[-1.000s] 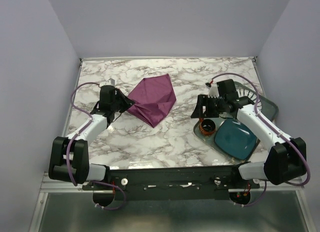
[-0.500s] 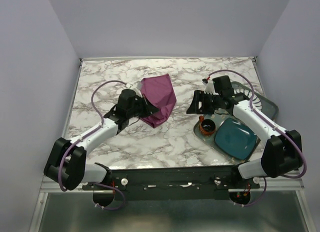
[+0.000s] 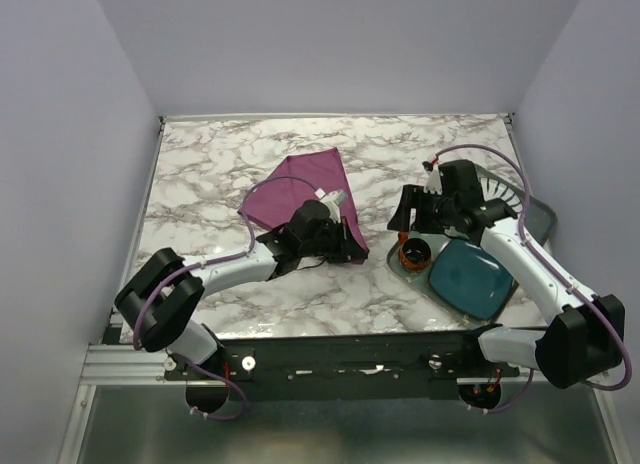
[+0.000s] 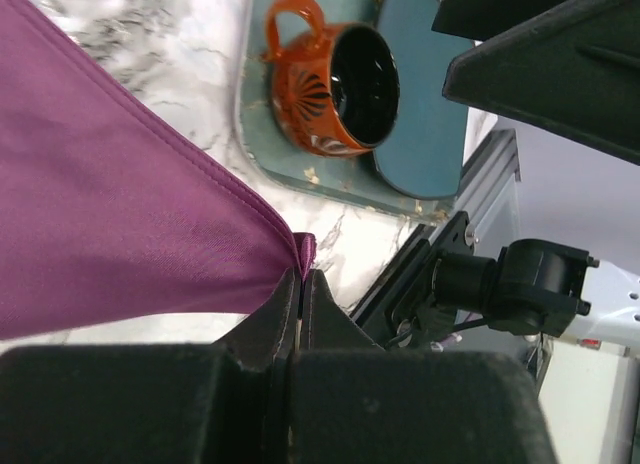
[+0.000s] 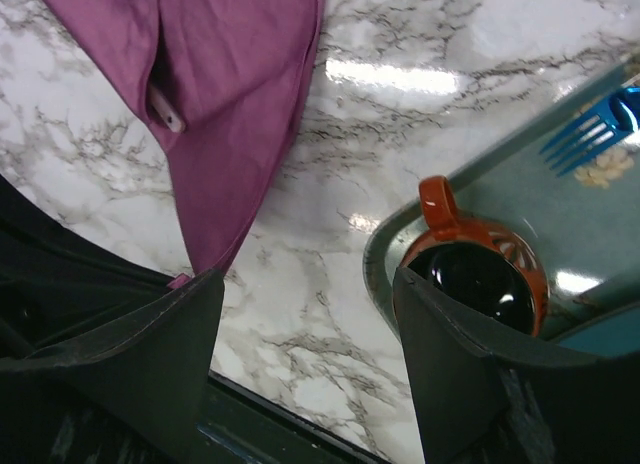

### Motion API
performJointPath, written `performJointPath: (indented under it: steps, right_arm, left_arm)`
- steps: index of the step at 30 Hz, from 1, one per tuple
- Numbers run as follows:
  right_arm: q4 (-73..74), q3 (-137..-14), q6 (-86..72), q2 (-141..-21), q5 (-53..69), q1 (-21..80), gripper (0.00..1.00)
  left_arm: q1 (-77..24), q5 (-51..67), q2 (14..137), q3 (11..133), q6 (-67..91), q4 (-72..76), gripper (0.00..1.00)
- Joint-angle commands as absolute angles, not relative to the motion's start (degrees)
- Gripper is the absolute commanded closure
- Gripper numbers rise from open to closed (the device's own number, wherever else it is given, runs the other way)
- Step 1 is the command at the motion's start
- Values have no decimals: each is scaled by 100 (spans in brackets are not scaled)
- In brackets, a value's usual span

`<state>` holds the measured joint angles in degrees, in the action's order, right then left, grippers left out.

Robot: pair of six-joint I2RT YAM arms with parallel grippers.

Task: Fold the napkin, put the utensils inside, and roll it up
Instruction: Fold the napkin

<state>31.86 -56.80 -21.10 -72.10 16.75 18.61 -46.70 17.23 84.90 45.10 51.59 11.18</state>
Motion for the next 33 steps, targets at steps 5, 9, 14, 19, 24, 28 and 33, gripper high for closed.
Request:
performJointPath:
  steps: [5,9,14,19,24,28,33]
  right_arm:
    - [3735,-5335,-2074,-6601,967,1705,22]
    - [3788,-5230,-2039,-6460,993,1617,22]
    - [3797,-5124,-1987,-6319,1037,1556,22]
    - [3797,-5133,-1951,-6346,1055,1486,21]
    - [3902,-5115,-1925,-6214,1178,1205,21]
    - [4034,-5133,-1837,-5986,1160,1002,21]
    - [4104,-5124,-1828,-5906,1248,940,21]
  left_arm:
    - [-5352,1854,9315,4939,5107,1477,91]
    - [-5519,1785,9290,5018,4721,1171,64]
    - [-5660,1205,8702,5238,3597,107,44]
    - [-5915,563,9069,6131,2559,-876,61]
    - [-6468,300,9913,6960,1548,-1440,66]
    - [-6776,44,10177,7224,1248,-1643,66]
    - [-6987,-281,10178,7172,1318,-1784,82]
